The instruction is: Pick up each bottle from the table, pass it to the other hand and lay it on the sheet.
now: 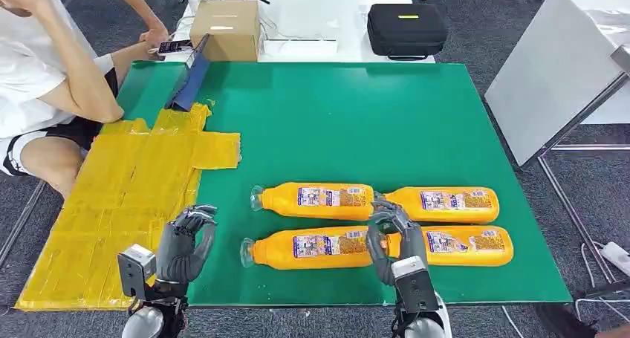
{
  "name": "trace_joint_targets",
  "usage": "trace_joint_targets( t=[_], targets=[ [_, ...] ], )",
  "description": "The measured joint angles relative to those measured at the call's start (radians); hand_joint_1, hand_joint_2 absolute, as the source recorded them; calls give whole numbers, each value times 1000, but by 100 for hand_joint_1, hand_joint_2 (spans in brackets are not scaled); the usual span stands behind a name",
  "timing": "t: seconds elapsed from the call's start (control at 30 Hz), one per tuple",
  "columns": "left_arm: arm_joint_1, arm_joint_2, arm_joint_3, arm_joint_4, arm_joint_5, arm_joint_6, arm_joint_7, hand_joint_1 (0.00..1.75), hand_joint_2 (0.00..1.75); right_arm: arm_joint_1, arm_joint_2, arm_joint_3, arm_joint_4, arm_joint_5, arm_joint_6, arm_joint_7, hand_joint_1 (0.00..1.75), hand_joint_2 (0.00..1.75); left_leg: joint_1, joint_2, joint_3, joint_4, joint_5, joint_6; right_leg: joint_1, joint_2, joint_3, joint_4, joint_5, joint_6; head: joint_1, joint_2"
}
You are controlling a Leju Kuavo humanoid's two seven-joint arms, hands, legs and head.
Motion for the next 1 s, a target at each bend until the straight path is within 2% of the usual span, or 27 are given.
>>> trace_joint_targets(
  t=[0.03, 0.13, 0.23, 0.37, 0.43, 0.47, 0.5, 0.7, 0.97, 1.0],
  targets=[
    [0, 0, 0, 0, 0, 0, 0, 175, 175, 0, 0, 0, 0, 0, 0, 0, 150, 175, 0, 0, 0, 0, 0, 0, 0, 0, 0, 0, 0, 0, 0, 0],
    [0, 0, 0, 0, 0, 0, 0, 175, 175, 0, 0, 0, 0, 0, 0, 0, 161, 175, 0, 0, 0, 0, 0, 0, 0, 0, 0, 0, 0, 0, 0, 0],
    [0, 0, 0, 0, 0, 0, 0, 175, 175, 0, 0, 0, 0, 0, 0, 0, 155, 175, 0, 0, 0, 0, 0, 0, 0, 0, 0, 0, 0, 0, 0, 0],
    [-4, -10, -8, 0, -44, 36, -36, 175, 175, -11, 8, 8, 12, -19, 29, -36, 164, 175, 0, 0, -1, 0, 0, 0, 0, 0, 1, 0, 0, 0, 0, 0],
    [-30, -36, -53, 3, -99, 121, -77, 175, 175, -65, 37, 47, 72, -31, 19, -101, 157, 175, 0, 1, -1, 0, 2, 0, 0, 0, 1, 0, 2, -2, 0, 0],
    [-45, -44, -85, 6, -97, 151, -75, 175, 175, -90, 47, 72, 98, -31, -4, -106, 147, 175, 0, 1, 0, 0, 2, 0, 0, 0, -2, 0, 2, -2, 0, 0],
    [-57, -48, -113, 9, -86, 167, -72, 175, 175, -109, 49, 94, 117, -27, -20, -105, 141, 175, 0, 0, 1, 0, 2, 0, 0, 0, -5, 0, 1, -1, 0, 0],
    [-74, -49, -152, 21, -37, 168, -63, 175, 175, -175, 36, 116, 169, -21, -47, -51, 141, 175, 0, 0, 1, 0, 2, 0, 0, 0, 2, 0, 2, 1, 0, 0],
    [-76, -49, -158, 27, -36, 168, -63, 175, 175, -193, 29, 118, 195, -18, -47, -48, 141, 175, 0, 0, 1, 0, 1, 0, 0, 0, 5, 0, 2, 2, 0, 0],
    [-76, -48, -158, 27, -36, 168, -63, 175, 175, -194, 29, 118, 197, -18, -47, -48, 65, 175, 0, 0, 1, 0, 1, 0, 0, 0, 5, 0, 1, 1, 0, 0]
  ],
)
